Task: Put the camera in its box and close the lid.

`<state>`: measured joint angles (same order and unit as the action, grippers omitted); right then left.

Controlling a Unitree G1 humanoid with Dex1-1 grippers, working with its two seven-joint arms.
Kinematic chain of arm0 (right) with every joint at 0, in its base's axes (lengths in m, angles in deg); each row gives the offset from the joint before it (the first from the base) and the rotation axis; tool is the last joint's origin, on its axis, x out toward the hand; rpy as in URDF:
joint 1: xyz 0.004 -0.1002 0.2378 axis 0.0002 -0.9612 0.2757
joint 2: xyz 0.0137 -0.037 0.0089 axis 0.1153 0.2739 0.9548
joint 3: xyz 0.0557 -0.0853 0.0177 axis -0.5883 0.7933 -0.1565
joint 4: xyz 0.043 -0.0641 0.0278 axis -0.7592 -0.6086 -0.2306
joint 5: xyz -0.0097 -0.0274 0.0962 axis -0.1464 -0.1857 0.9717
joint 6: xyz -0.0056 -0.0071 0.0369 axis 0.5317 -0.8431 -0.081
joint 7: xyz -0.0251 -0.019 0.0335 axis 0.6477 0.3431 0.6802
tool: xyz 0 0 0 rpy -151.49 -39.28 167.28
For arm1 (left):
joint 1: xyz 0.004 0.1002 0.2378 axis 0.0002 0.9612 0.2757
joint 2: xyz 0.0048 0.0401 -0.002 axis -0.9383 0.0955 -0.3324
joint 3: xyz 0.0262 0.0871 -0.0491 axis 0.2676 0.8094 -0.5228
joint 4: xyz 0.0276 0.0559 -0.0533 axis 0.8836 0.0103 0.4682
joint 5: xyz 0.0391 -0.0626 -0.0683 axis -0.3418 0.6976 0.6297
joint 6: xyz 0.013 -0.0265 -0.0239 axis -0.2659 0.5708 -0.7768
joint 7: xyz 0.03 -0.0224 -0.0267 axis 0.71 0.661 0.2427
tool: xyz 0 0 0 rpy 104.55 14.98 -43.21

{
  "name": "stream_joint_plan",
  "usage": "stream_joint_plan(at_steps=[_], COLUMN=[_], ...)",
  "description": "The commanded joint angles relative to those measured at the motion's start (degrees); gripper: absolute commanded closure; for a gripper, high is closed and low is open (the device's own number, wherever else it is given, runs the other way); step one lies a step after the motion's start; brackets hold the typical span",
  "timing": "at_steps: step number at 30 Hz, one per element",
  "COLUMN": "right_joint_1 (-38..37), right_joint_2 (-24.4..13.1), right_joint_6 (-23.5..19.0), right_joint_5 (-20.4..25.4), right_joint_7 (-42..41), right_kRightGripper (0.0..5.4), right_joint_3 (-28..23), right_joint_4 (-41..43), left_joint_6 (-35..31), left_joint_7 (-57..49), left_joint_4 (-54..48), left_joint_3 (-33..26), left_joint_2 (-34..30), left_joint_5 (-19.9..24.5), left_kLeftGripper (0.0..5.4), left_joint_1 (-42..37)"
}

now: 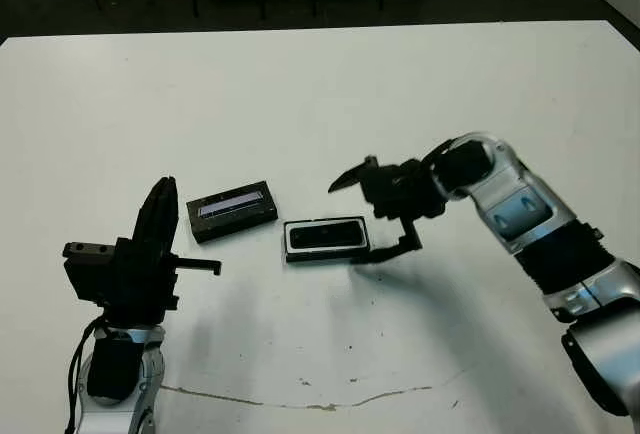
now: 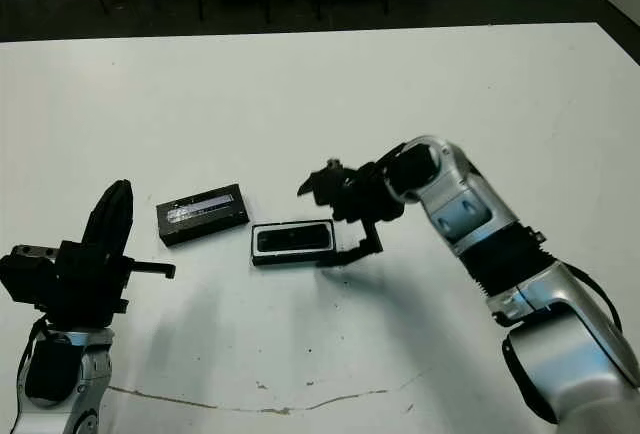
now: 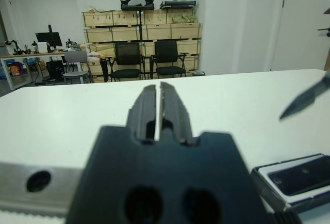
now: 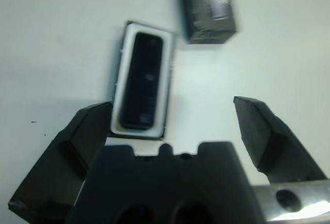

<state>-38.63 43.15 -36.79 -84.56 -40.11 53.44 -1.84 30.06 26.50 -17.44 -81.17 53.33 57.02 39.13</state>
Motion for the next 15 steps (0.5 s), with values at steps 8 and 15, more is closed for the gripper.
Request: stream_joint_plan(at_steps=[8, 15], right_joint_1=[-5.99, -21.91], right_joint_2=[-0.82, 6.56], right_joint_6=[-16.05, -11.7], right_joint_5=[13.24, 12.24], right_joint_7=[6.34, 27.92], right_kRightGripper=[0.02, 0.8], right_joint_3=[-13.04, -16.66], right_joint_4=[10.99, 25.66], left_joint_6=[-1.27, -1.85], left_joint_7=[0.11, 0.41], left_joint_4=[0.28, 0.13], left_joint_3=[-0.32, -0.57], left_joint_2=[-0.61, -0.81], left_joint_5=[-0.24, -0.02], left_kLeftGripper=[5.4, 5.4], left_joint_1=[3.09, 2.84])
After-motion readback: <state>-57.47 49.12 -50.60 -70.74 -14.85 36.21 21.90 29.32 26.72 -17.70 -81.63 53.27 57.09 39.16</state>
